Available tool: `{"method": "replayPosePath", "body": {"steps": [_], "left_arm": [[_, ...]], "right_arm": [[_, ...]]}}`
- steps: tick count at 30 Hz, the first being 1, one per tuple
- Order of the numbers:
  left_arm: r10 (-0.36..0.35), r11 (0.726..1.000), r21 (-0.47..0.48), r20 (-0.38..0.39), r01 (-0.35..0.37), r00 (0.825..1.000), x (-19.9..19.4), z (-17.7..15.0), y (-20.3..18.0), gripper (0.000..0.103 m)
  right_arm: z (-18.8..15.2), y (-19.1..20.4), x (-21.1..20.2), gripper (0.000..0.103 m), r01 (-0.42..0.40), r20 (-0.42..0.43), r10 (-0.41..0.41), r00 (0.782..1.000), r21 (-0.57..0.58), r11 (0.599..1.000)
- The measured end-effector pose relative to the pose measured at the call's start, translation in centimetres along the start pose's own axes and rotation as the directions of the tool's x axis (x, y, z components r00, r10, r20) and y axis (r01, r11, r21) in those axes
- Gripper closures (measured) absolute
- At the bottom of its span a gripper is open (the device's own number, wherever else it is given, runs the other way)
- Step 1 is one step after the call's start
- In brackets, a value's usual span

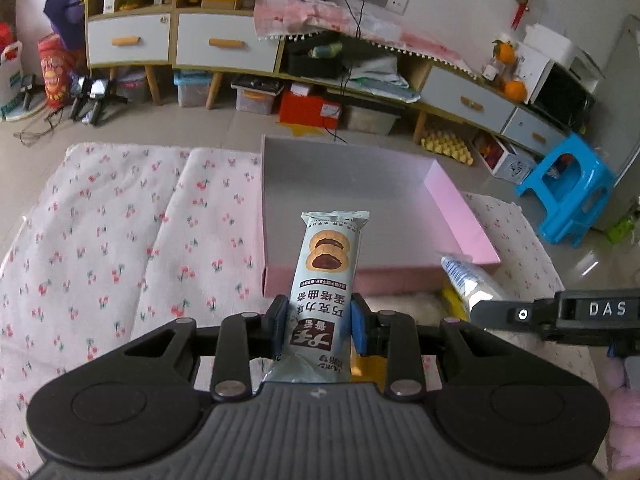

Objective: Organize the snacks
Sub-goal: 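Carry both packets into the pink box and open both tools to release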

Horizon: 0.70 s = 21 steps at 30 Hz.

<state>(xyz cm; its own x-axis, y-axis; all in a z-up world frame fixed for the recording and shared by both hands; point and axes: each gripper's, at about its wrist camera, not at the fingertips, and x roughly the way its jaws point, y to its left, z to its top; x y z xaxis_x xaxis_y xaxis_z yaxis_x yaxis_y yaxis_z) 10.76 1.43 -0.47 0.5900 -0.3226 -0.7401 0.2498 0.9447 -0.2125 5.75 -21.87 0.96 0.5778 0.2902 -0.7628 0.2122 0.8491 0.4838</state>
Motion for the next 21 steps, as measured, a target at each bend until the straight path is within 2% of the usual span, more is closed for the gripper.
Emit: {"method": "replayPosePath", "body": {"steps": [4, 8, 14, 21], "left_arm": [[0.013, 1.0, -0.001, 0.011, -0.013, 1.0, 1.0, 1.1, -0.1, 0.074], [-0.005, 1.0, -0.022, 0.024, 0.005, 1.0, 2.6, 2.3, -0.4, 0.074], [0.0, 0.997, -0.074, 0.061, 0.004, 0.998, 5.3, 3.1, 0.4, 0.074], [0.04, 0.994, -0.107, 0.07, -0.032, 0.997, 7.3, 2.8, 1.2, 0.074]], "right_arm": [[1.9, 0.5, 0.4, 0.074, 0.007, 0.041, -0.006, 0.999, -0.022, 1.0], [3.9, 0.7, 1.6, 0.074, 0.024, 0.086, -0.02, 0.996, -0.054, 0.998], [6.6, -1.1, 4.1, 0.074, 0.015, 0.164, -0.008, 0.986, -0.038, 0.999], [7.6, -3.5, 7.3, 0.074, 0.045, 0.167, -0.04, 0.985, -0.03, 0.999]]}}
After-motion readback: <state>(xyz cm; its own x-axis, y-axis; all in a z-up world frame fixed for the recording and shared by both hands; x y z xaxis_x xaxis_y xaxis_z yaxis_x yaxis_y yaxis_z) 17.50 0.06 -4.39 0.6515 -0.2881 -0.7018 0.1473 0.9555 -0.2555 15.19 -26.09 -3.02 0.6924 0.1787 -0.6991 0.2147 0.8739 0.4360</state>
